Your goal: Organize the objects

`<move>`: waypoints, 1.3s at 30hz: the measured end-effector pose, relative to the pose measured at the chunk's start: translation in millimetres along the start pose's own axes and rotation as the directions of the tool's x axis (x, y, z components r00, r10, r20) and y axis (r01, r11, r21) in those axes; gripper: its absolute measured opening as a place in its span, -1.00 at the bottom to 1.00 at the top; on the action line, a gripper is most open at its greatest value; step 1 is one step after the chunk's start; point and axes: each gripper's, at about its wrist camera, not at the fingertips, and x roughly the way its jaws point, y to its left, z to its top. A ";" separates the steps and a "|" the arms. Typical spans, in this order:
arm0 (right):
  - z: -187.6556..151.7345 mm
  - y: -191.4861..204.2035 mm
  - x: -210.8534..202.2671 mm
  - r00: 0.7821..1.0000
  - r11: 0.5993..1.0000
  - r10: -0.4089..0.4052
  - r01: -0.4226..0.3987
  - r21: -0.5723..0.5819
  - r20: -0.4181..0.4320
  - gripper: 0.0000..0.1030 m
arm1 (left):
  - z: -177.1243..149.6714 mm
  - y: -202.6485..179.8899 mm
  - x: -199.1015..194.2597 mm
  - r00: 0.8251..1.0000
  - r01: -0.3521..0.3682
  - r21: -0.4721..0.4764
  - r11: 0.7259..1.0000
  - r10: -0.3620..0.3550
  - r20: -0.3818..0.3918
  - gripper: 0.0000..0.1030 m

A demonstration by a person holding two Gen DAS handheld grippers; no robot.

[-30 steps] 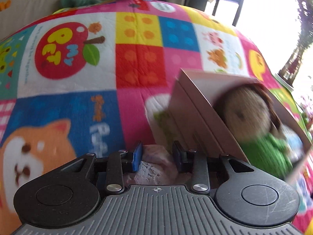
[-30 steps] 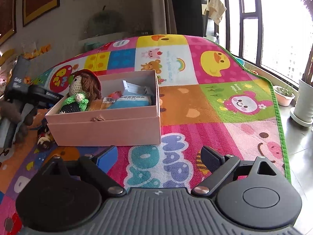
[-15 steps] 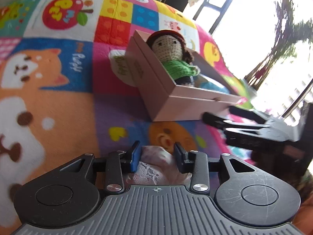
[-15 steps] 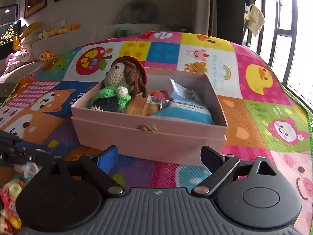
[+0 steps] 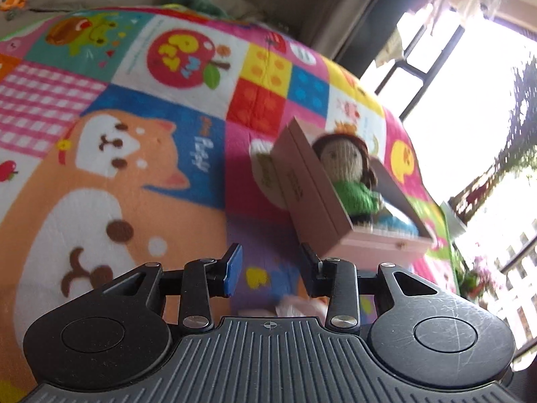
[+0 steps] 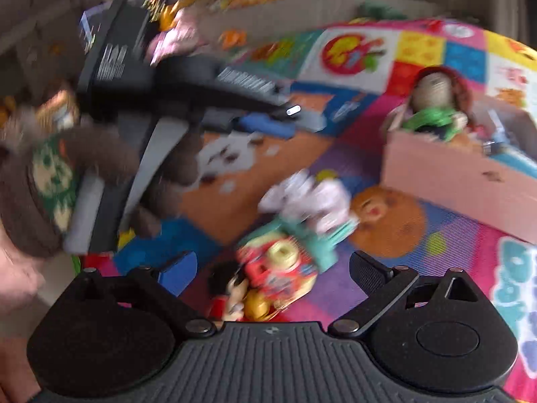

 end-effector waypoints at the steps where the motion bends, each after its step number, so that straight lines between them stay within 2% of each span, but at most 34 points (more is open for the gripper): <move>1: -3.4 8.4 7.0 0.999 0.998 -0.035 0.034 -0.049 -0.026 0.86 | -4.1 -0.3 -1.1 1.000 -0.008 0.010 1.000 0.008 -0.007 -0.22; 3: -11.2 14.6 6.2 0.996 0.989 -0.084 0.081 -0.121 -0.026 0.85 | -11.6 0.8 -0.3 0.999 -0.019 0.012 1.000 0.020 -0.028 -0.22; 6: -19.0 5.6 -8.3 0.986 0.973 -0.170 0.168 -0.159 0.001 0.85 | -24.2 1.1 5.8 0.997 -0.015 -0.010 1.000 0.015 -0.076 -0.23; 8: -23.8 -8.9 -13.0 0.960 0.949 -0.280 0.279 -0.148 0.013 0.85 | -30.8 -5.5 13.0 0.996 0.006 -0.022 1.000 -0.008 -0.088 -0.23; 11: -24.6 -37.6 -20.0 0.914 0.912 -0.406 0.406 -0.062 0.003 0.85 | -35.6 -22.7 29.1 0.991 0.087 -0.024 0.996 -0.089 -0.103 -0.22; 14: -25.7 -62.0 -33.3 0.875 0.875 -0.483 0.483 0.025 0.023 0.85 | -39.1 -39.8 46.2 0.974 0.170 -0.026 0.985 -0.172 -0.148 -0.18; 17: -26.2 -77.1 -50.5 0.861 0.862 -0.504 0.498 0.089 0.066 0.85 | -39.1 -50.7 47.9 0.960 0.229 0.009 0.973 -0.224 -0.167 -0.18; 19: -24.0 -94.4 -61.9 0.853 0.856 -0.511 0.494 0.152 0.109 0.85 | -36.3 -53.8 41.8 0.958 0.250 0.045 0.967 -0.240 -0.160 -0.18; 21: -19.0 -116.3 -71.4 0.854 0.852 -0.502 0.463 0.242 0.134 0.85 | -33.8 -54.0 34.1 0.956 0.263 0.080 0.961 -0.248 -0.157 -0.18; 23: -5.9 -148.4 -68.6 0.866 0.844 -0.482 0.417 0.336 0.135 0.85 | -32.4 -51.4 25.5 0.955 0.266 0.112 0.957 -0.247 -0.162 -0.18; 27: 12.4 -181.6 -51.3 0.891 0.835 -0.431 0.332 0.439 0.145 0.85 | -31.8 -47.3 4.0 0.969 0.220 0.202 0.954 -0.191 -0.156 -0.18; 30: 21.3 -187.5 -34.9 0.904 0.841 -0.402 0.302 0.450 0.144 0.90 | -29.0 -39.4 -5.5 0.981 0.175 0.223 0.959 -0.150 -0.127 -0.18; 33: 27.9 -179.3 -23.6 0.895 0.837 -0.422 0.322 0.443 0.147 0.99 | -27.3 -36.9 -4.2 0.988 0.133 0.206 0.969 -0.112 -0.109 -0.18; 37: 25.3 -176.1 -27.7 0.924 0.873 -0.336 0.233 0.427 0.183 0.98 | -31.6 -55.6 12.8 0.980 0.171 0.232 0.958 -0.142 -0.139 -0.18; 39: 21.3 -169.1 -33.5 0.911 0.876 -0.367 0.271 0.400 0.187 0.98 | -36.1 -64.4 24.2 0.984 0.133 0.266 0.955 -0.095 -0.149 -0.18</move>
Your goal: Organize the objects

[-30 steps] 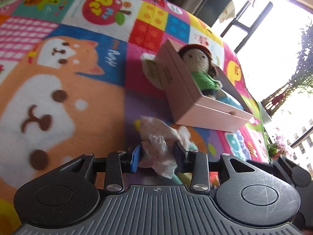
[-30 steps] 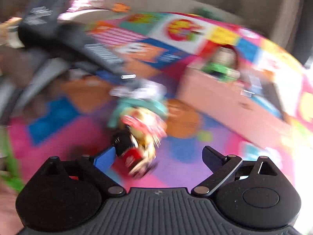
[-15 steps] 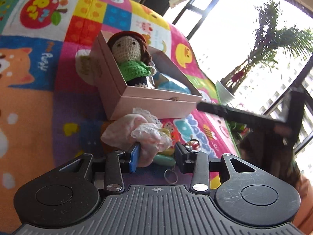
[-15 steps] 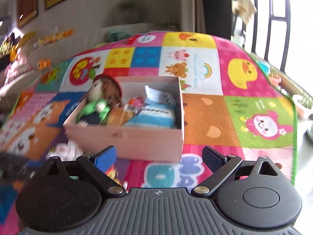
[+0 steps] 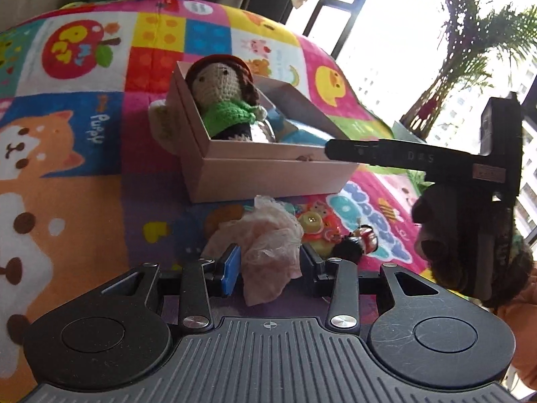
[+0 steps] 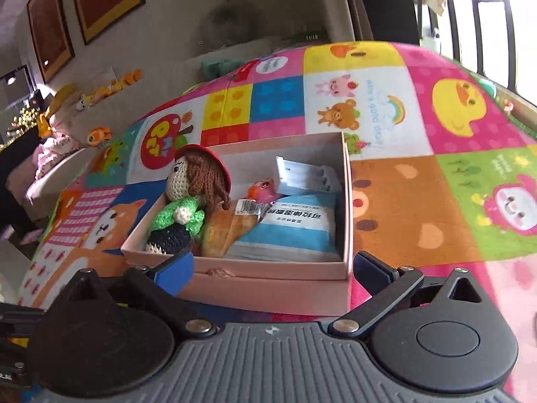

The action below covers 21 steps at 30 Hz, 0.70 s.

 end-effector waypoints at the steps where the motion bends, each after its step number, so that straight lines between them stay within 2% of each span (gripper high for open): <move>1: -3.6 2.4 -5.9 0.999 0.999 -0.034 0.034 -0.029 0.009 0.98 | -0.3 -1.9 4.4 0.999 -0.040 0.018 0.999 0.040 0.000 -0.17; 3: -12.5 5.6 -17.6 0.997 0.994 -0.077 0.078 -0.082 0.023 0.98 | -1.6 0.3 7.0 0.989 -0.148 0.039 0.988 0.147 0.017 -0.14; 6: -32.3 8.4 -36.0 0.994 0.981 -0.106 0.109 -0.162 0.022 0.99 | -0.7 20.5 2.7 0.949 -0.313 0.001 0.950 0.313 0.038 -0.20; 8: -48.1 11.1 -43.1 0.993 0.970 -0.118 0.116 -0.215 0.006 0.99 | 2.0 38.3 -4.4 0.935 -0.351 -0.060 0.935 0.353 0.036 -0.21; 10: -63.3 14.2 -45.4 0.991 0.958 -0.135 0.128 -0.257 -0.010 0.99 | 4.6 44.4 -20.4 0.940 -0.324 -0.112 0.939 0.333 0.076 -0.22; 11: -68.5 14.8 -45.5 0.990 0.955 -0.141 0.132 -0.264 -0.017 0.99 | 5.8 41.2 -29.9 0.951 -0.279 -0.120 0.953 0.292 0.106 -0.22; 12: -72.1 14.1 -47.6 0.991 0.958 -0.135 0.127 -0.258 -0.012 0.99 | 7.5 35.3 -37.3 0.965 -0.216 -0.111 0.970 0.229 0.126 -0.22; 14: -75.8 12.1 -48.4 0.989 0.961 -0.148 0.140 -0.239 -0.016 0.99 | 10.9 16.4 -41.4 0.991 -0.043 -0.070 0.997 0.051 0.121 -0.22; 15: -76.0 10.2 -46.8 0.984 0.958 -0.177 0.170 -0.232 -0.008 0.99 | 10.7 5.6 -38.8 0.995 0.029 -0.048 0.998 -0.024 0.099 -0.21; 16: -76.4 6.9 -44.4 0.977 0.954 -0.211 0.206 -0.218 0.002 0.99 | 9.2 -4.9 -34.0 0.995 0.064 -0.029 0.998 -0.061 0.081 -0.17; 18: -77.4 -2.4 -39.9 0.967 0.952 -0.256 0.253 -0.170 0.002 0.99 | 4.5 -24.7 -15.4 0.998 0.040 0.000 0.999 -0.039 0.047 -0.18; 21: -79.6 -16.1 -39.8 0.960 0.956 -0.282 0.280 -0.085 -0.006 0.99 | 0.9 -38.5 17.4 0.997 -0.076 0.031 0.997 0.076 0.008 -0.24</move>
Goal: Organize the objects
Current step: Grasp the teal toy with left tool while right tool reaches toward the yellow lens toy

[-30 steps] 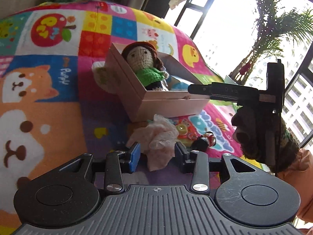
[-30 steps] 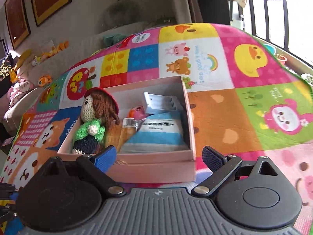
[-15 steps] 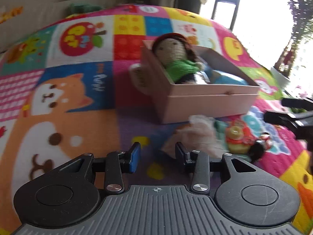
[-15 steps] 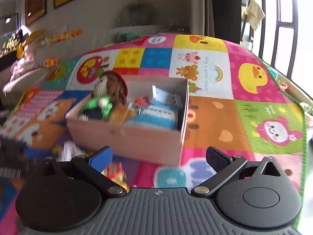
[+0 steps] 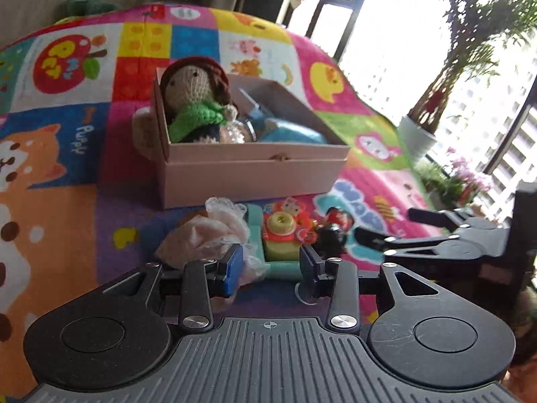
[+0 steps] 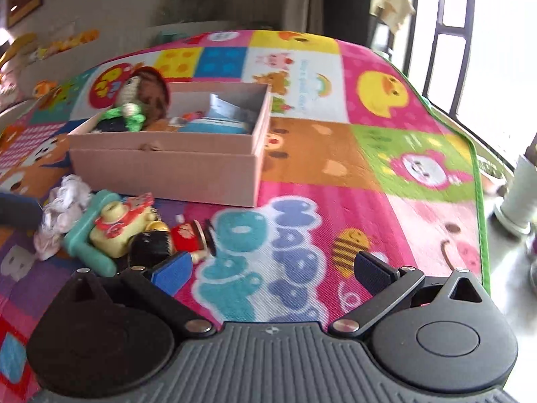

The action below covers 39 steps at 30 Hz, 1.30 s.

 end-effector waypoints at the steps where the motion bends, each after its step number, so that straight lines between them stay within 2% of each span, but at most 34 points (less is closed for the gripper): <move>1: -0.5 -3.6 -2.2 1.000 1.000 -0.008 0.008 0.023 0.016 0.99 | 0.2 0.2 7.3 1.000 -0.028 0.002 1.000 0.028 0.004 -0.31; 5: -3.6 -11.6 -4.7 0.999 0.997 -0.026 0.024 0.076 0.031 0.99 | 5.7 8.4 22.9 0.996 -0.086 -0.003 0.996 0.086 0.007 -0.34; 8: -3.3 -12.8 -3.0 0.999 0.996 -0.022 0.020 0.084 0.026 0.99 | 8.1 18.6 16.6 0.989 -0.149 0.009 0.989 0.148 0.012 -0.34; 12: -3.6 -11.5 -2.3 1.000 0.996 -0.013 0.011 0.083 0.023 0.99 | 6.4 37.6 -2.5 0.984 -0.178 -0.032 0.984 0.178 0.012 -0.38; 14: -3.7 -11.4 -2.9 1.000 0.996 -0.008 0.006 0.085 0.024 0.99 | 6.1 39.9 -14.7 0.992 -0.122 -0.031 0.992 0.123 0.036 -0.38; 17: -3.4 -11.1 -2.7 1.000 0.996 -0.007 0.005 0.085 0.023 0.99 | 7.7 32.6 -28.3 0.998 0.034 -0.006 0.999 -0.033 0.057 -0.38; 18: -3.4 -11.1 -2.7 1.000 0.996 -0.006 0.004 0.085 0.023 0.99 | 8.1 28.1 -29.6 0.997 0.042 0.002 0.999 -0.042 0.072 -0.37; 19: -3.4 -11.1 -2.7 1.000 0.996 -0.006 0.004 0.085 0.023 0.99 | 8.8 24.1 -29.4 0.996 0.026 0.003 1.000 -0.026 0.085 -0.36; 21: -3.4 -10.9 -3.0 1.000 0.996 -0.010 0.008 0.087 0.024 0.99 | 10.9 20.7 -21.3 0.995 -0.061 -0.011 0.998 0.062 0.076 -0.36; 23: -3.7 -11.1 -3.5 1.000 0.996 -0.013 0.011 0.091 0.027 0.99 | 12.6 21.4 -8.8 0.986 -0.154 -0.022 0.988 0.155 0.054 -0.37; 27: -4.2 -11.5 -4.4 0.999 0.995 -0.015 0.012 0.098 0.033 0.99 | 17.7 23.9 11.5 0.985 -0.167 -0.028 0.986 0.168 0.030 -0.37; 30: -4.6 -13.0 -4.8 0.999 0.994 -0.012 0.008 0.109 0.036 0.99 | 16.3 15.5 25.4 0.989 -0.145 0.023 0.989 0.145 0.000 -0.37; 32: -4.8 -15.2 -5.4 0.999 0.993 -0.010 0.006 0.121 0.037 0.99 | 10.9 5.6 27.2 0.997 -0.077 0.088 0.993 0.079 -0.023 -0.44; 35: -5.2 -17.3 -5.6 0.999 0.990 -0.007 0.001 0.140 0.040 0.99 | -4.9 -15.8 14.5 0.997 0.050 0.218 0.975 -0.038 -0.061 -0.44; 37: -5.3 -18.2 -4.7 0.999 0.989 -0.003 -0.002 0.148 0.036 0.99 | -15.1 -23.8 2.4 0.997 0.054 0.251 0.967 -0.041 -0.057 -0.42; 39: -5.4 -18.3 -4.3 0.999 0.989 -0.003 -0.003 0.150 0.034 0.99 | -24.3 -25.9 -6.2 0.999 0.029 0.236 0.971 -0.019 -0.047 -0.42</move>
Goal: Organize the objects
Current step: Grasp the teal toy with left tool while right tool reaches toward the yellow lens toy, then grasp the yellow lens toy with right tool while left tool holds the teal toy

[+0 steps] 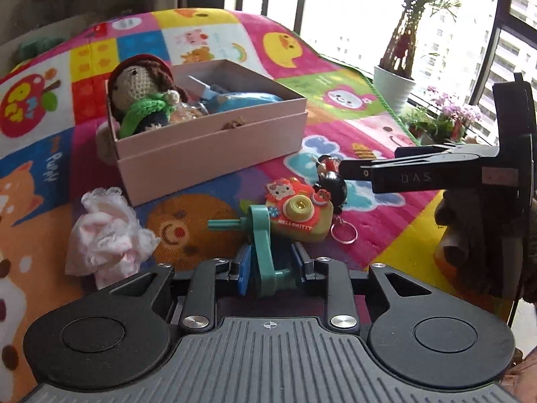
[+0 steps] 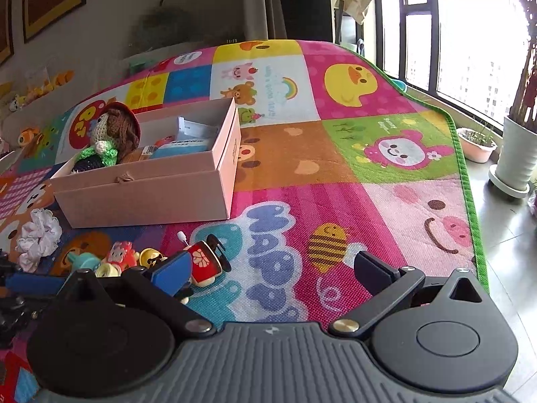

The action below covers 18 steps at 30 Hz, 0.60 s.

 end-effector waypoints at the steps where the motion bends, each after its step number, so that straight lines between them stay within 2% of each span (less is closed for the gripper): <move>1: -0.1 0.1 0.0 1.000 1.000 0.001 -0.001 0.001 0.001 0.99 | -2.9 -1.1 -2.7 1.000 -0.004 -0.024 1.000 0.004 0.004 -0.42; 3: -0.2 0.3 0.1 1.000 1.000 0.001 -0.001 0.002 0.001 0.99 | -5.2 -0.2 -4.2 1.000 -0.011 -0.064 0.998 0.012 0.009 -0.38; 7: -0.7 0.2 -1.1 1.000 1.000 -0.008 0.008 0.007 0.004 0.99 | -3.2 4.5 -4.9 0.995 -0.095 -0.017 0.995 0.095 -0.024 -0.36; 10: -0.4 -0.8 -1.6 1.000 1.000 -0.010 0.010 0.014 0.007 0.99 | -3.5 18.4 -11.3 0.992 -0.121 -0.049 0.991 0.118 -0.050 -0.36; 13: -0.1 -1.1 -1.3 1.000 1.000 -0.011 0.011 0.013 0.008 0.99 | -7.5 28.3 -14.1 0.991 -0.122 -0.080 0.989 0.117 -0.067 -0.36; 16: 0.2 -0.6 -1.1 1.000 1.000 -0.005 0.004 0.012 0.007 0.99 | -8.8 30.7 -8.9 0.995 -0.087 -0.121 0.989 0.081 -0.052 -0.42; 18: 0.2 -0.1 -1.3 1.000 1.000 0.003 -0.003 0.006 0.004 0.99 | -7.2 28.0 -3.1 0.995 -0.096 -0.150 0.984 0.093 -0.031 -0.48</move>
